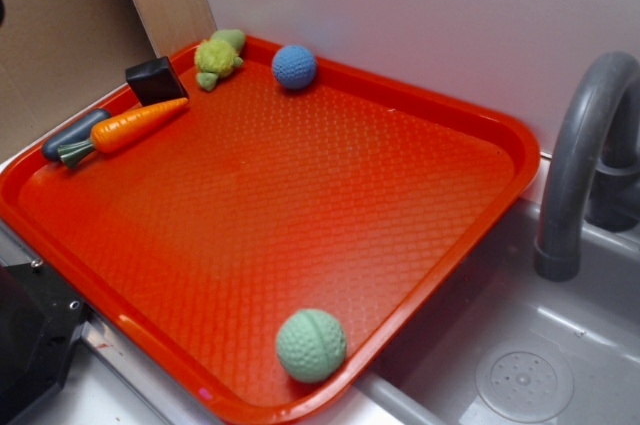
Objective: Grab the black box.
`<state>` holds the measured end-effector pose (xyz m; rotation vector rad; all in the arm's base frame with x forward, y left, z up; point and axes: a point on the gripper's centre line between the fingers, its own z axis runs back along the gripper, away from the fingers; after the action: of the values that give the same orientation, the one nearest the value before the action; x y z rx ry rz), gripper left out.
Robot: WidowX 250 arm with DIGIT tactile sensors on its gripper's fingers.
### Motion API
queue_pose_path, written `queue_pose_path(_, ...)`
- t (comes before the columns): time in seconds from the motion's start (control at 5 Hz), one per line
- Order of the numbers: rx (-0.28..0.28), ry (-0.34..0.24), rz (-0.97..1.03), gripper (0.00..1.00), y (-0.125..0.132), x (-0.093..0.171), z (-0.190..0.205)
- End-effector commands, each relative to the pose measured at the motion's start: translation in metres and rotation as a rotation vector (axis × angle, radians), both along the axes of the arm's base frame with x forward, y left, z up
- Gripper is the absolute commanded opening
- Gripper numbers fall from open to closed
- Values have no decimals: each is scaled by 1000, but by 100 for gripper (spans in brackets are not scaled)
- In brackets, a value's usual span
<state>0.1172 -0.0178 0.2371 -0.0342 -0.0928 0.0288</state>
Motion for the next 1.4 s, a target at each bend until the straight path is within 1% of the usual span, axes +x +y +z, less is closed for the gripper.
queue_pose_path(0.0, 0, 0, 0, 100, 0, 0, 0)
queue_pose_path(0.2, 153, -57, -161, 100, 41, 38, -36)
queue_pose_path(0.4, 257, -1, -319, 100, 70, 65, -56)
queue_pose_path(0.6, 227, -18, -363, 100, 103, 90, -69)
queue_pose_path(0.8, 235, -48, -342, 100, 132, 94, -79)
queue_pose_path(1.0, 209, -108, -368, 100, 158, 99, -100)
queue_pose_path(1.2, 192, -141, -363, 100, 177, 112, -123)
